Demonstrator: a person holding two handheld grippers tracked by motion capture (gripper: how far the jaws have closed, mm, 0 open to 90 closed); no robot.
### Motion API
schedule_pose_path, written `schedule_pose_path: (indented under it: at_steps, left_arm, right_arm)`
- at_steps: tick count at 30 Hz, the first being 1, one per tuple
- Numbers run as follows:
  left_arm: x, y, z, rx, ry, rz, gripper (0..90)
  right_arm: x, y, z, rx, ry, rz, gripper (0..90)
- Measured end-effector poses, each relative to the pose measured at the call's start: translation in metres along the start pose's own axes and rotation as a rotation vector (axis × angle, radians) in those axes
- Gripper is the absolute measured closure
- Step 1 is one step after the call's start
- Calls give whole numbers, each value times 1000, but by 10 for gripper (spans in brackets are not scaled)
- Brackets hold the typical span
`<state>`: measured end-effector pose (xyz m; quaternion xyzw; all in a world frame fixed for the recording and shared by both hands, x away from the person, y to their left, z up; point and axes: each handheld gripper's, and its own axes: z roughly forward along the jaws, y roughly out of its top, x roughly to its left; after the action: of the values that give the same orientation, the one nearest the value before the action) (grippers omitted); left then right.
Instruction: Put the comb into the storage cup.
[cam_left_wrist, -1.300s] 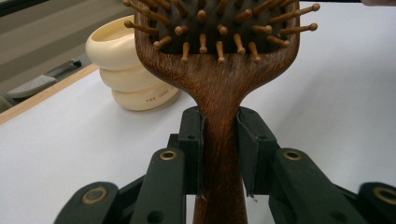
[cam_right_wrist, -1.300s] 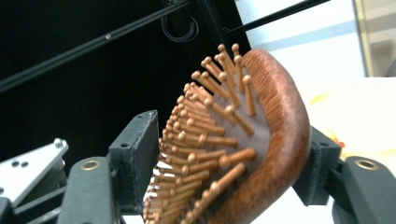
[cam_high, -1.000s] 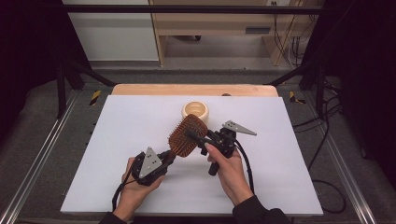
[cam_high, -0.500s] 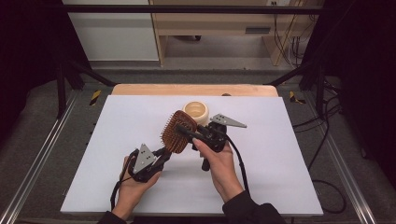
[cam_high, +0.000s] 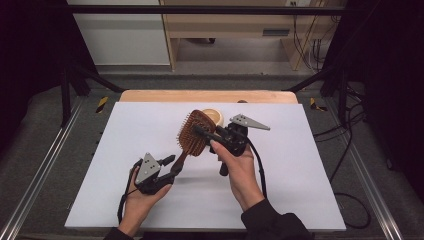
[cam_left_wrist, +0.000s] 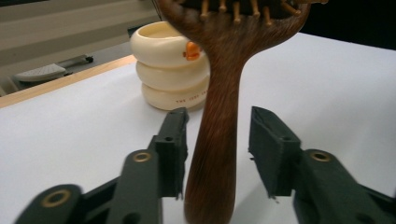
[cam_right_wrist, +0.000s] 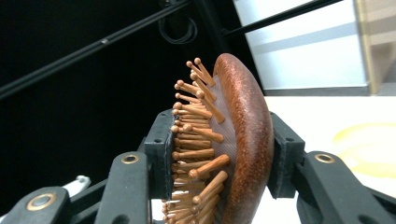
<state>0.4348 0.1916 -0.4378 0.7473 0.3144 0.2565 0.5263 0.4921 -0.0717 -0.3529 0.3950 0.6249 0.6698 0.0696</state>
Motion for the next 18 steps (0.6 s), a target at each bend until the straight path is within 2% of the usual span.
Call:
schedule_pose_path:
  at_steps: [3,7,9,11,12,13,18]
  left_arm:
    - [4,0,-4,-10,16,-35,438]
    - [11,-2,-6,4,26,-116,265]
    - [14,-3,-10,-5,29,-144,219]
    - [15,-3,-14,-14,58,-145,146]
    - [15,-3,-14,-14,58,-145,105]
    - [17,-3,-20,-22,81,-146,72]
    - [24,-10,-34,-44,124,-160,43]
  right_arm:
    - [-3,6,-1,3,-21,-13,531]
    - [-7,14,0,2,-45,-28,530]
    - [-8,17,0,3,-52,-32,530]
    - [-9,20,1,6,-56,-37,529]
    - [-10,21,2,8,-58,-44,529]
    - [-10,23,2,10,-59,-47,529]
    - [-9,32,5,9,-62,-60,529]
